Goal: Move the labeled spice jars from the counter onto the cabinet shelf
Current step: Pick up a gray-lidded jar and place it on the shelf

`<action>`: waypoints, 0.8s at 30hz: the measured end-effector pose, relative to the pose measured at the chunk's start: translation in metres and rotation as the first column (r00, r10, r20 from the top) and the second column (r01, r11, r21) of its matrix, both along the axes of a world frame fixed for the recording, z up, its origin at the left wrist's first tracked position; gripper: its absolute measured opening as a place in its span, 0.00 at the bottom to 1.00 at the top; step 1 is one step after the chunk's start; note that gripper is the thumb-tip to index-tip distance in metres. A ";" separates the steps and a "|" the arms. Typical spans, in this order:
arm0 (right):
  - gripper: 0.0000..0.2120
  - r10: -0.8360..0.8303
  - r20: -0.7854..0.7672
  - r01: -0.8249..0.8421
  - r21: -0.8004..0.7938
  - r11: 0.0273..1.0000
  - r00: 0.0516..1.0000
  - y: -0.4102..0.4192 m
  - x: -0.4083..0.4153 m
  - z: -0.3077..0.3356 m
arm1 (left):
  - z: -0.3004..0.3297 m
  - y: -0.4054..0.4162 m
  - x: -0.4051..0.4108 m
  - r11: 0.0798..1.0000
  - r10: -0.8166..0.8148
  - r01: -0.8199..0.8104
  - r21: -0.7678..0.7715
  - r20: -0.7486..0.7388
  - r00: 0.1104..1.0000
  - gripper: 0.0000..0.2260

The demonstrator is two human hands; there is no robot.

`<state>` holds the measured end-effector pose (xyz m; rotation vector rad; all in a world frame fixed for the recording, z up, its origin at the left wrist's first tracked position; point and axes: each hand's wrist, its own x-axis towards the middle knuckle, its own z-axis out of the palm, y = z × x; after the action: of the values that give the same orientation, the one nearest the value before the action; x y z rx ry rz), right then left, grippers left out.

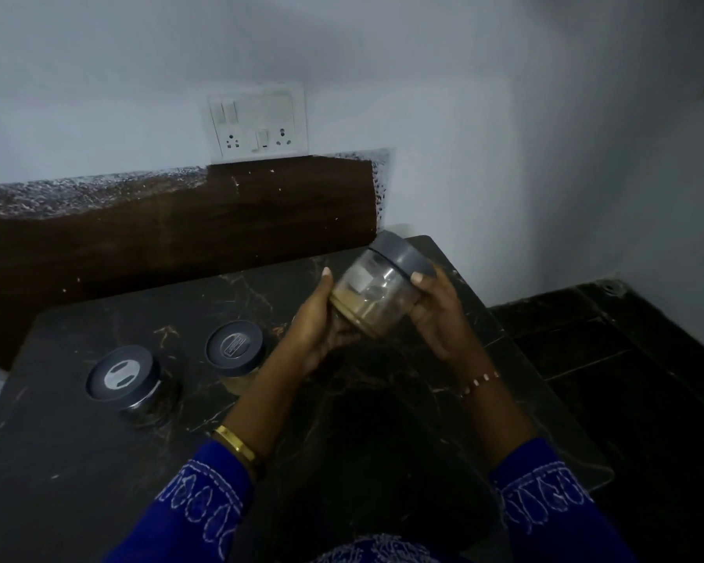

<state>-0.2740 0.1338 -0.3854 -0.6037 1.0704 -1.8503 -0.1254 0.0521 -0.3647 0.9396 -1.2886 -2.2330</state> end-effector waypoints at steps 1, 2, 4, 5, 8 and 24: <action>0.43 0.018 0.008 -0.018 -0.019 1.000 1.000 -0.002 0.002 0.002 | 0.001 -0.001 0.002 0.995 -0.047 0.049 0.090 -0.030 0.998 0.23; 0.42 0.021 0.023 -0.020 -0.032 0.999 1.000 -0.003 0.005 0.005 | 0.000 -0.001 0.003 0.987 -0.074 0.081 0.140 -0.051 0.996 0.24; 0.30 -0.036 0.026 0.036 0.008 0.999 0.999 -0.007 0.011 0.007 | -0.002 0.004 0.003 0.980 -0.068 0.080 0.183 -0.069 0.995 0.24; 0.23 -0.079 -0.017 0.080 0.052 0.995 0.997 -0.009 0.013 0.008 | -0.002 0.007 0.003 0.981 -0.038 0.052 0.189 -0.078 0.996 0.23; 0.16 -0.186 -0.162 0.208 0.132 0.969 0.969 -0.009 0.016 0.007 | -0.005 0.016 0.002 0.994 0.062 -0.054 0.092 -0.093 0.994 0.19; 0.17 -0.098 -0.040 0.103 0.180 0.978 0.994 -0.010 0.036 0.017 | -0.006 0.016 -0.002 0.933 0.222 -0.253 -0.256 -0.144 0.964 0.19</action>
<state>-0.2384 0.1235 -0.3685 -0.4803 1.2953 -1.8090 -0.1271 0.0682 -0.3707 0.8057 -1.3121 -1.8412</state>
